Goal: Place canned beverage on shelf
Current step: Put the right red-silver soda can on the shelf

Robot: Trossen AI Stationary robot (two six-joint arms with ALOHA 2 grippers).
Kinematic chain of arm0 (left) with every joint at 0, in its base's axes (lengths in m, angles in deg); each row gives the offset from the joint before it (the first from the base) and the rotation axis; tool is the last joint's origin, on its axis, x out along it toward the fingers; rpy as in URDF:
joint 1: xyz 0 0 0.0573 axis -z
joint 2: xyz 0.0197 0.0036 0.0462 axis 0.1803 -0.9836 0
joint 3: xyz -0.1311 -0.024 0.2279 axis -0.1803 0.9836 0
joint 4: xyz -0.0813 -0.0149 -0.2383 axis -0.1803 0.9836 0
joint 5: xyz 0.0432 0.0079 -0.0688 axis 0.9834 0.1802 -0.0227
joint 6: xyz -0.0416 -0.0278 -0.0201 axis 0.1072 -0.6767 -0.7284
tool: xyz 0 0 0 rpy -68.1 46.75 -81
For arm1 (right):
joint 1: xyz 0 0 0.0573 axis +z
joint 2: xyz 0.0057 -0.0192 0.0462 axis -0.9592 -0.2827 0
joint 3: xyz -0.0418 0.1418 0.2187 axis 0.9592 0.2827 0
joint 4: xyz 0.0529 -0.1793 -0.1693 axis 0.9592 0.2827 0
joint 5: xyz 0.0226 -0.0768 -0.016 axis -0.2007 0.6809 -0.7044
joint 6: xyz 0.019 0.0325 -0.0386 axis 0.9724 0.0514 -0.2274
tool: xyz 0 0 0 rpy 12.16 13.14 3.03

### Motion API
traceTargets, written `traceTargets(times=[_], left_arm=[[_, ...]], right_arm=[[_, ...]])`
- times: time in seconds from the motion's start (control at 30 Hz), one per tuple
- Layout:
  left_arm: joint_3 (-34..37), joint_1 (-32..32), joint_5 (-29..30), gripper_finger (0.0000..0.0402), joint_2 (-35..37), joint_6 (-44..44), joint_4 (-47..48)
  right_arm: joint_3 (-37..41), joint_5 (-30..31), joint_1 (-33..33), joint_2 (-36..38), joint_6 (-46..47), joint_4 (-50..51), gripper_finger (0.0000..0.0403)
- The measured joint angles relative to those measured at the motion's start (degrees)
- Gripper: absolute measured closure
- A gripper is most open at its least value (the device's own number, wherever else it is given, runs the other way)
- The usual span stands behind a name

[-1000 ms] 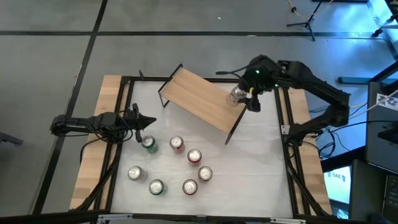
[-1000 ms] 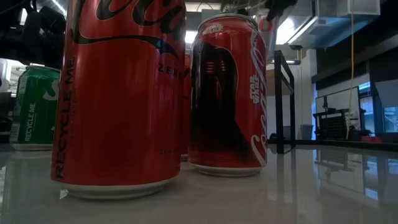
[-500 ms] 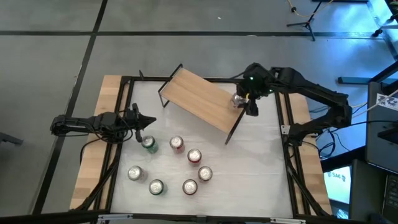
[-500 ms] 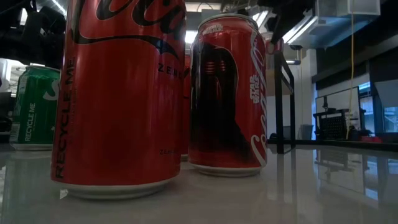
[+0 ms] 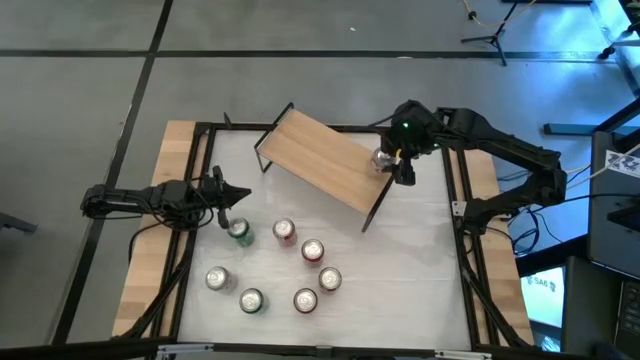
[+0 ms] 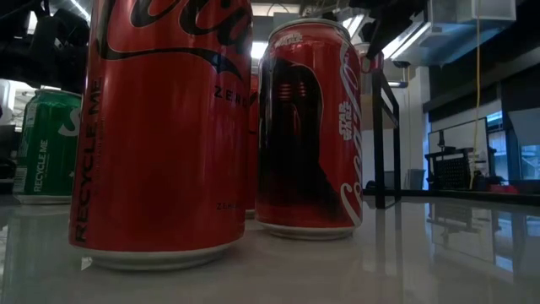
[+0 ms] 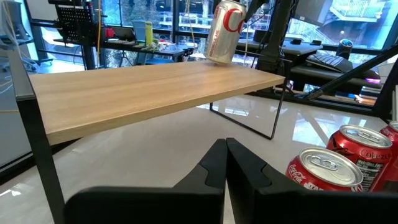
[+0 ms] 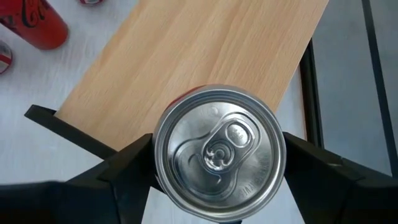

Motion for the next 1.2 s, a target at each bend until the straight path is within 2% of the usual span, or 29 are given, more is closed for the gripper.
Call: traceTargets(times=[0.5,0.77,1.2], left_arm=[[0.0,0.0,0.0,0.0401,0.0,-0.1,0.0],[0.0,0.0,0.0,0.0402,0.0,-0.1,0.0],[0.0,0.0,0.0,0.0401,0.0,-0.1,0.0]], right_arm=[[0.0,0.0,0.1,0.0,0.0,0.4,0.0100],[0.0,4.0,0.1,0.0,-0.1,0.9,0.0100],[0.0,1.5,0.1,0.0,0.0,1.2,0.0100]])
